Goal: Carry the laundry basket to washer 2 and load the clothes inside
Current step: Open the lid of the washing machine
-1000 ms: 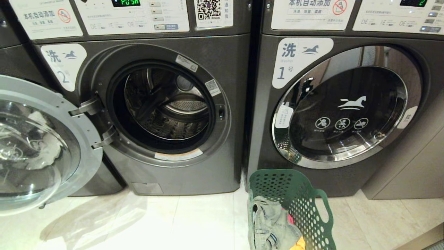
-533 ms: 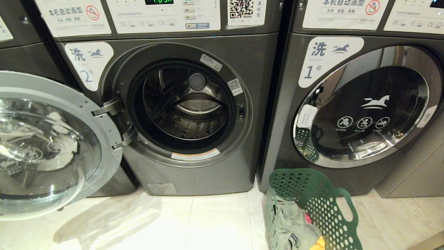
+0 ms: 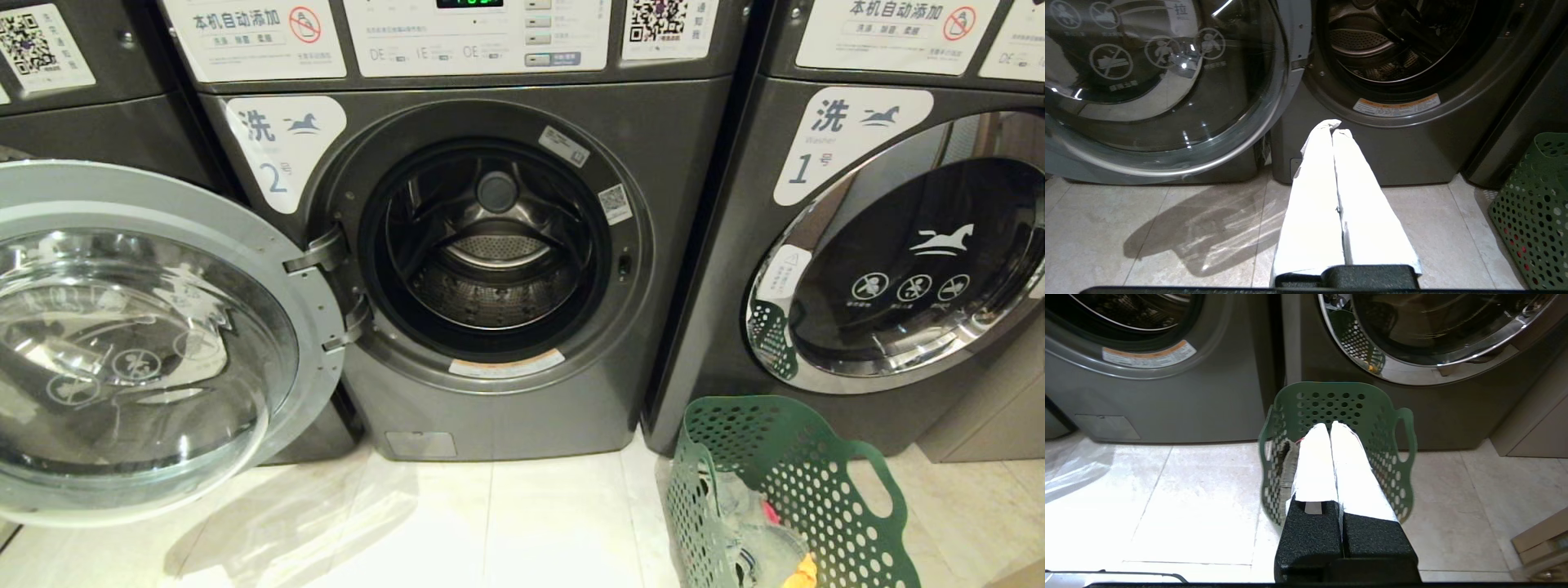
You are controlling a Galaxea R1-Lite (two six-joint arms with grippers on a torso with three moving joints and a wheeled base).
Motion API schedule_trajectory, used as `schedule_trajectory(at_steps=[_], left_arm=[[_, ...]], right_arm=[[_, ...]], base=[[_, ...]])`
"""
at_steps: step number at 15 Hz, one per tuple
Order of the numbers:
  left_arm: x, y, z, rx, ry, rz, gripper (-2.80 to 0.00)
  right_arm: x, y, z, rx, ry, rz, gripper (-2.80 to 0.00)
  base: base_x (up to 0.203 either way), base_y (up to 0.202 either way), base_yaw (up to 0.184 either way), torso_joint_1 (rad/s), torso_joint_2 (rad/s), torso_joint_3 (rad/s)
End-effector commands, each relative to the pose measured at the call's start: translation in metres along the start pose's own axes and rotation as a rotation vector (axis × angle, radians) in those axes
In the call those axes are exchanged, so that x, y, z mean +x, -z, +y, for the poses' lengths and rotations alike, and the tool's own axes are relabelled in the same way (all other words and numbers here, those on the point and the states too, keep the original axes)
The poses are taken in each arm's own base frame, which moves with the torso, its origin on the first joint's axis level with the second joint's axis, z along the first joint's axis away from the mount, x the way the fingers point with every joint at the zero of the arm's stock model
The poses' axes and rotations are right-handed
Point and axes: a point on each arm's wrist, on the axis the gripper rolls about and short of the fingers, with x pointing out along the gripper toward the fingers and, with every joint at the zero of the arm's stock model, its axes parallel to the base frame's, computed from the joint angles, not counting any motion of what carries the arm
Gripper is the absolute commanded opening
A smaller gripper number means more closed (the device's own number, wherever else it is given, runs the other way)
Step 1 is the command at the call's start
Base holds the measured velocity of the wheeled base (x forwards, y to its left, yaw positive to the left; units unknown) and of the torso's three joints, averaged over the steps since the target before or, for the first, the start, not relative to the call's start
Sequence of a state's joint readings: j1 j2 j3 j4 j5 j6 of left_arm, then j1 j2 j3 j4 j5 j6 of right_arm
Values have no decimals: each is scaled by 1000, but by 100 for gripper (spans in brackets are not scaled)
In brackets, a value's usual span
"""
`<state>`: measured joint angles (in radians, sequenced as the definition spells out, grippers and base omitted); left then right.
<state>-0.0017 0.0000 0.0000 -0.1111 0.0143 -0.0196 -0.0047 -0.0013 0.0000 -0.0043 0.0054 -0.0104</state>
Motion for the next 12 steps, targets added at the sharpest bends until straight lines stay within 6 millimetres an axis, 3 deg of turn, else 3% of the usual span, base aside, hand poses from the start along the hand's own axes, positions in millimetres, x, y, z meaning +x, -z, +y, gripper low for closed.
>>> schedule_trajectory(at_steps=[1,5,12], left_arm=[[2,11,0,0,-1,41,-280],[2,11,0,-1,-1,42,-280],[2,11,0,0,-1,42,-280]], right_arm=[[0,0,0,0,-1,1,-280],[0,0,0,0,-1,-1,-280],[0,0,0,0,-1,1,-280]], base=[[0,194,-4,2,2,2],[0,142,1,1,2,2],[0,0,0,0,0,0]])
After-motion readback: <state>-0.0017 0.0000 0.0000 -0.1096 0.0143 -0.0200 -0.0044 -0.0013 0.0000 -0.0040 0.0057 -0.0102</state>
